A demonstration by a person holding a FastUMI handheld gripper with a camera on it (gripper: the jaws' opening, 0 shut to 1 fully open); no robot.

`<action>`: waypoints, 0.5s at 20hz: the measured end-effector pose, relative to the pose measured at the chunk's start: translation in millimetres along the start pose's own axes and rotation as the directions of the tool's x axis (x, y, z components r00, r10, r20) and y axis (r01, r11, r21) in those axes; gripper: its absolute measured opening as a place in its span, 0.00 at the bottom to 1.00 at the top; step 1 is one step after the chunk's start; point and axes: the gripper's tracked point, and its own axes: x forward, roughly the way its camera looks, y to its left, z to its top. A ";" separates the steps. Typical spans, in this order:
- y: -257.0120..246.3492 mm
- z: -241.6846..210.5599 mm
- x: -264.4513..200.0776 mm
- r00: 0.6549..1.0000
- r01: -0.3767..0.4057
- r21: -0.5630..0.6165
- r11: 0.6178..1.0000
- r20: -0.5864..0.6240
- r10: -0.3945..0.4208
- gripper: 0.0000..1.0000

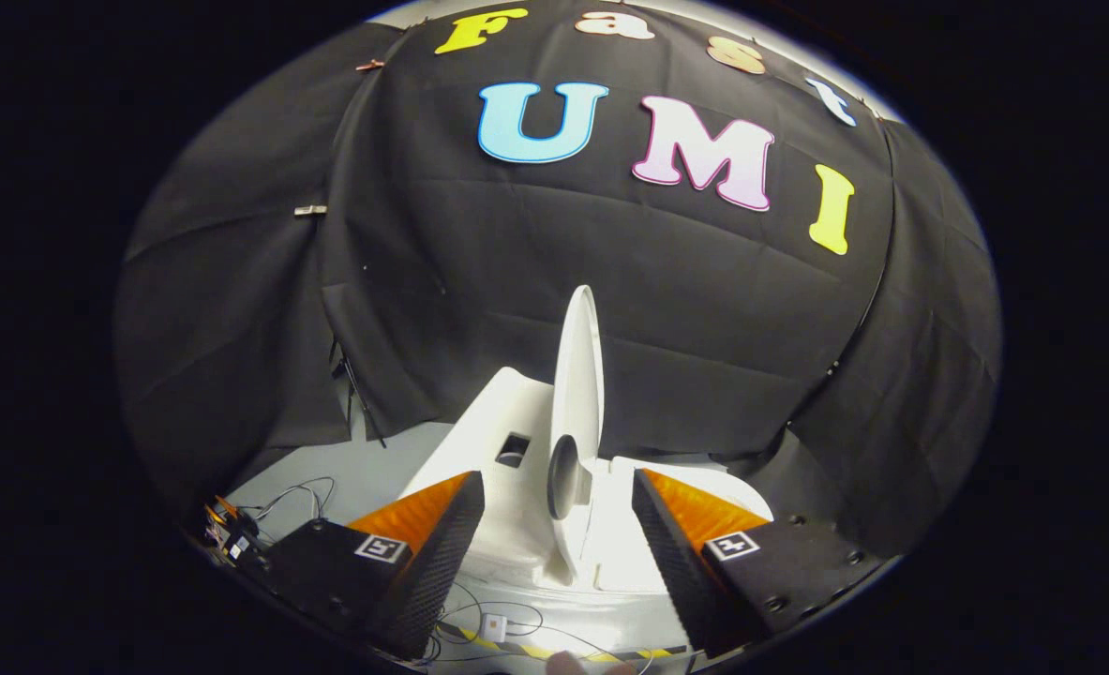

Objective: Open the toilet lid.

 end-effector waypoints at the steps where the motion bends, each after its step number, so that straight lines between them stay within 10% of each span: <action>1: -1.4 3.2 -2.8 1.000 0.000 0.007 1.000 0.011 0.000 0.99; 10: -23.9 38.8 -50.7 0.992 -0.058 0.045 0.997 0.117 0.052 0.99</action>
